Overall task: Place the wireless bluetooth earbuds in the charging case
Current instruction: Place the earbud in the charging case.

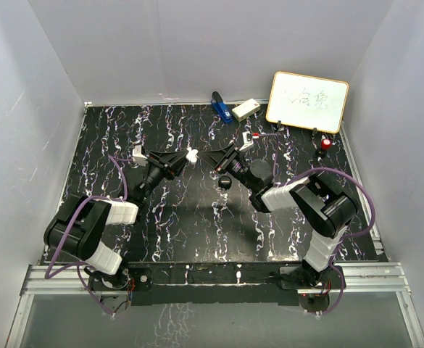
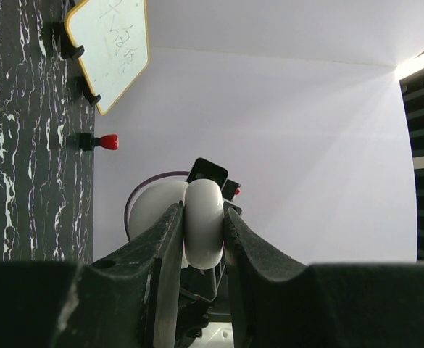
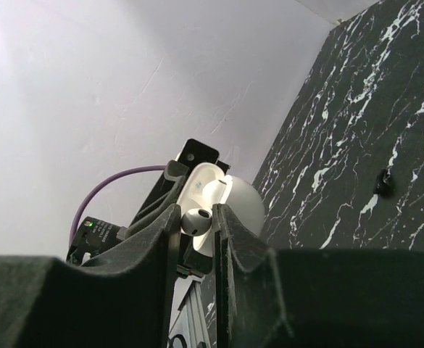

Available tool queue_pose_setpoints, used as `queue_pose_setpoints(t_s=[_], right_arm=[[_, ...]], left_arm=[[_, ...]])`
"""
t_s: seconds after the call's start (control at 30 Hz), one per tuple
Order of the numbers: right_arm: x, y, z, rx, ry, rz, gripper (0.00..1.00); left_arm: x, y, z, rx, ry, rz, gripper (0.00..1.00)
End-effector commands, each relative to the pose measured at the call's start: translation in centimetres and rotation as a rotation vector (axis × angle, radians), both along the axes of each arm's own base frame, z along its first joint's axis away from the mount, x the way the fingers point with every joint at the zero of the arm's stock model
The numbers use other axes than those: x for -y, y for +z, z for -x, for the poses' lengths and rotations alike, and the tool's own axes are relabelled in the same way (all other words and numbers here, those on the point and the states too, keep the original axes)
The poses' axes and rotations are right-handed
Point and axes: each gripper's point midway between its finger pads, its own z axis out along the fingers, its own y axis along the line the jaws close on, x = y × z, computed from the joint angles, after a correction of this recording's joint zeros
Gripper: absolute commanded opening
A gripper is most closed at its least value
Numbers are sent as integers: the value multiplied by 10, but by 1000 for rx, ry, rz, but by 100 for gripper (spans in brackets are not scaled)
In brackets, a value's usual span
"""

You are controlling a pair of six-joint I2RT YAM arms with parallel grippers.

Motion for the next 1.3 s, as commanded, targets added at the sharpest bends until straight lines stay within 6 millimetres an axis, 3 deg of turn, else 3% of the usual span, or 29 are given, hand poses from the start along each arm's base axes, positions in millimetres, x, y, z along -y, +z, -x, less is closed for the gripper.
queue_pose_setpoints(t_s=[0.0,0.87,0.93,1.27], right_arm=[[7,3,0,13,-28,16,22],[6,-7,4,-8,-15,36,27],[9,6,7,13,-18,20,28],[6,3,9,7,-12,20,28]], left_arm=[[-5,43,6,151,13,74,0],[-4,40,2,144,11,85,0],[-4,40,2,147,11,86,0],[-4,40,2,146,14,87,0]])
